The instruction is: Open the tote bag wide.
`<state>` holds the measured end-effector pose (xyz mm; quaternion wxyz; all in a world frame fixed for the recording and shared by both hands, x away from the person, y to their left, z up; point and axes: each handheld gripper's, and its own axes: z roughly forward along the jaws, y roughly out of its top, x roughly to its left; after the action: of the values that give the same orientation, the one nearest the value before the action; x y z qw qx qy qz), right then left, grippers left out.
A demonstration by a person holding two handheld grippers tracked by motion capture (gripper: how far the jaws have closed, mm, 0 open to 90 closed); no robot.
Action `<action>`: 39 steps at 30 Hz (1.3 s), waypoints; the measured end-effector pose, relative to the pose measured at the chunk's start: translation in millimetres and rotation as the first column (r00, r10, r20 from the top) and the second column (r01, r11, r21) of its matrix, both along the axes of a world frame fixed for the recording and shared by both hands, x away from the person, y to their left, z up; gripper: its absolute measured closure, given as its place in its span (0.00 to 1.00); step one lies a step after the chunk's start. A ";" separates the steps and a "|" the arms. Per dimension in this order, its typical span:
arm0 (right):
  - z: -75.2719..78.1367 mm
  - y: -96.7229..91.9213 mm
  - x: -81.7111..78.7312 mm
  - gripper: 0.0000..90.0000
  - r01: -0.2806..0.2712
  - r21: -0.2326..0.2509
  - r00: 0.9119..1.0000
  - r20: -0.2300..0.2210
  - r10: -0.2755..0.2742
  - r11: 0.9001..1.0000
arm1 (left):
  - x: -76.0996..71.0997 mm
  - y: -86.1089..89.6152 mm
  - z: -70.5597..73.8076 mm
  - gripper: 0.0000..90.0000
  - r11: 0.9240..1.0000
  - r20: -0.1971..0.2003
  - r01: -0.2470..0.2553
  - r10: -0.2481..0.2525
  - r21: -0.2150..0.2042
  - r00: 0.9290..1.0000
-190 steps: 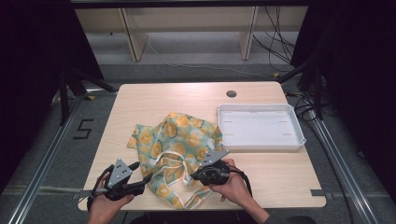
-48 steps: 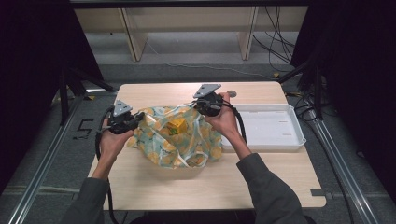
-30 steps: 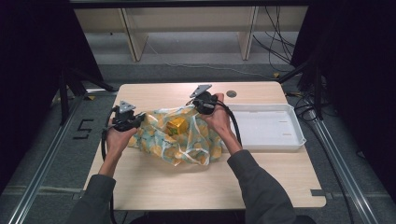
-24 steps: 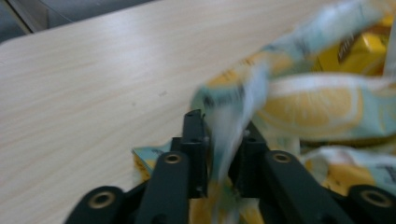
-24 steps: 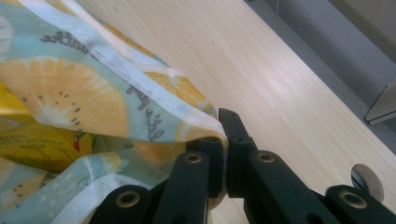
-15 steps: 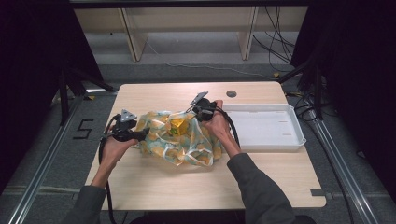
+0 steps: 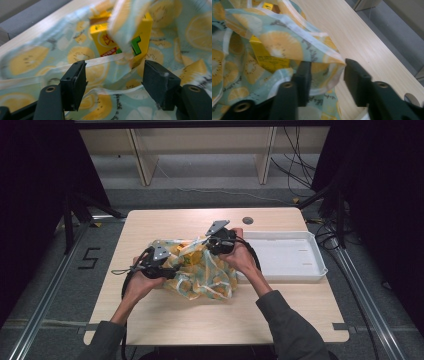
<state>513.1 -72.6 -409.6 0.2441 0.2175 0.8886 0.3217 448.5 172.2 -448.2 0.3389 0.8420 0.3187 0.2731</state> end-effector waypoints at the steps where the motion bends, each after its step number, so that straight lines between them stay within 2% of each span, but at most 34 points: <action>1: 0.1 0.8 -0.2 0.80 -0.001 0.013 1.000 -0.006 0.001 1.000 | 0.9 -3.0 -2.1 0.43 1.000 -0.005 -0.008 0.008 0.021 1.000; 2: -0.3 1.2 0.8 0.84 0.001 0.023 1.000 0.003 -0.001 1.000 | -0.1 -7.9 -7.6 0.47 0.999 -0.020 -0.033 0.033 0.004 0.999; 3: -0.3 1.2 0.8 0.84 0.001 0.023 1.000 0.003 -0.001 1.000 | 1.6 -9.6 -9.9 0.47 0.999 -0.016 -0.032 0.033 0.012 0.999; 4: 0.3 1.2 1.9 0.89 0.002 0.038 1.000 -0.011 -0.001 0.999 | 2.9 -11.9 -12.5 0.51 0.998 -0.023 -0.056 0.055 -0.025 0.998; 5: -0.1 2.1 3.3 0.93 0.006 0.056 1.000 0.001 -0.006 0.998 | 3.9 -10.4 -11.5 0.64 0.999 -0.027 -0.040 0.039 -0.010 0.999; 6: 0.1 2.7 3.6 0.94 0.019 0.065 1.000 -0.007 -0.018 0.998 | 7.0 -10.4 -12.4 0.71 0.998 0.019 -0.031 0.033 -0.061 0.999; 7: 0.2 3.3 5.1 0.96 0.024 0.076 1.000 0.001 -0.024 0.997 | 6.5 -8.5 -9.5 0.83 0.997 0.014 -0.040 0.041 -0.068 0.999; 8: -0.4 4.1 5.8 0.96 0.029 0.076 1.000 0.004 -0.030 0.997 | 6.7 -6.6 -7.0 0.89 0.995 0.026 -0.047 0.050 -0.087 0.998; 9: -0.8 4.5 6.9 0.97 0.029 0.069 0.999 0.013 -0.030 0.997 | 6.8 -2.8 -1.6 0.94 0.997 0.033 -0.041 0.043 -0.060 0.999; 10: -2.7 5.5 8.6 0.97 0.044 0.077 0.999 0.005 -0.044 0.996 | 7.6 0.8 6.3 0.97 0.995 0.048 -0.056 0.061 -0.083 0.997; 11: -2.7 5.5 8.6 0.97 0.044 0.077 0.999 0.005 -0.044 0.996 | 7.6 0.8 6.3 0.98 0.995 0.048 -0.056 0.061 -0.083 0.997; 12: -5.5 6.3 11.8 0.96 0.059 0.087 0.998 -0.010 -0.059 0.994 | 12.4 3.0 15.5 0.98 0.983 0.077 -0.091 0.105 -0.161 0.992; 13: -7.2 6.6 13.6 0.96 0.063 0.089 0.998 -0.005 -0.063 0.994 | 16.6 6.0 20.7 0.98 0.980 0.083 -0.093 0.109 -0.175 0.991; 14: -8.3 7.2 14.8 0.94 0.070 0.088 0.997 -0.020 -0.069 0.994 | 16.6 6.0 20.7 0.98 0.980 0.083 -0.093 0.109 -0.175 0.991; 15: -8.3 7.2 14.8 0.94 0.070 0.088 0.997 -0.020 -0.069 0.994 | 20.7 8.4 24.5 0.98 0.975 0.082 -0.112 0.130 -0.194 0.988; 17: -14.7 10.9 18.4 0.94 0.093 0.077 0.996 -0.022 -0.092 0.993 | 37.0 15.9 28.4 0.98 0.965 0.055 -0.175 0.189 -0.194 0.981; 20: -21.7 15.8 22.8 0.95 0.105 0.045 0.994 -0.028 -0.104 0.993 | 51.5 20.2 18.7 0.98 0.957 0.018 -0.212 0.220 -0.200 0.975; 21: -21.7 15.8 22.8 0.95 0.105 0.045 0.994 -0.028 -0.104 0.993 | 51.5 20.2 18.7 0.98 0.957 0.018 -0.212 0.220 -0.200 0.975; 22: -26.5 18.5 25.1 0.96 0.116 0.009 0.992 -0.043 -0.115 0.993 | 59.0 25.2 11.6 0.97 0.978 0.004 -0.175 0.176 -0.110 0.984; 23: -26.5 18.5 25.1 0.96 0.116 0.009 0.992 -0.043 -0.115 0.993 | 59.0 25.2 11.6 0.97 0.978 0.004 -0.175 0.176 -0.110 0.984; 24: -28.9 19.9 26.0 0.97 0.122 -0.013 0.991 -0.048 -0.122 0.992 | 60.7 23.2 4.6 0.97 0.972 -0.013 -0.193 0.193 -0.133 0.981; 25: -32.7 21.2 27.6 0.97 0.124 -0.040 0.991 -0.049 -0.126 0.991 | 62.1 23.5 1.6 0.96 0.973 -0.019 -0.192 0.191 -0.125 0.981; 26: -37.9 23.3 28.3 0.97 0.132 -0.072 0.989 -0.062 -0.137 0.989 | 63.0 22.2 -7.7 0.95 0.966 -0.069 -0.218 0.210 -0.139 0.975; 27: -37.9 23.3 28.3 0.97 0.132 -0.072 0.989 -0.062 -0.137 0.989 | 63.0 22.2 -7.7 0.94 0.966 -0.069 -0.218 0.210 -0.139 0.975; 28: -43.8 25.0 28.7 0.98 0.133 -0.112 0.987 -0.081 -0.142 0.985 | 63.9 20.3 -15.3 0.94 0.959 -0.098 -0.243 0.230 -0.145 0.968; 29: -46.6 25.1 29.3 0.98 0.130 -0.120 0.986 -0.089 -0.141 0.984 | 64.3 21.1 -17.4 0.94 0.962 -0.107 -0.245 0.232 -0.122 0.967; 31: -49.6 25.4 28.9 0.98 0.132 -0.135 0.983 -0.109 -0.147 0.982 | 64.6 21.4 -20.1 0.92 0.961 -0.115 -0.249 0.236 -0.121 0.965; 33: -56.0 25.1 27.1 0.95 0.124 -0.155 0.979 -0.139 -0.146 0.980 | 61.0 22.1 -24.5 0.90 0.954 -0.149 -0.262 0.241 -0.143 0.959; 34: -57.7 24.2 24.9 0.90 0.123 -0.153 0.977 -0.154 -0.147 0.980 | 59.2 23.3 -24.6 0.87 0.953 -0.146 -0.261 0.239 -0.151 0.960; 35: -55.8 21.0 21.2 0.83 0.142 -0.134 0.978 -0.134 -0.160 0.981 | 55.9 26.2 -23.1 0.84 0.957 -0.133 -0.245 0.226 -0.154 0.965; 36: -55.8 21.0 21.2 0.83 0.142 -0.134 0.978 -0.134 -0.160 0.981 | 55.9 26.2 -23.1 0.83 0.957 -0.133 -0.245 0.226 -0.154 0.965; 37: -54.1 19.4 19.6 0.80 0.147 -0.124 0.978 -0.134 -0.163 0.981 | 49.0 25.2 -21.0 0.83 0.943 -0.155 -0.285 0.260 -0.173 0.953; 38: -48.7 13.8 15.1 0.72 0.148 -0.100 0.978 -0.134 -0.161 0.984 | 41.9 27.9 -15.2 0.76 0.945 -0.145 -0.278 0.255 -0.171 0.956; 39: -44.8 10.0 13.4 0.70 0.149 -0.090 0.981 -0.109 -0.158 0.985 | 36.7 28.8 -11.6 0.74 0.945 -0.139 -0.269 0.246 -0.184 0.959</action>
<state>526.5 -62.6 -454.4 0.2249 0.2935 0.8942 0.2522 485.2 201.0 -459.7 0.3647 0.7688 0.4709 0.2328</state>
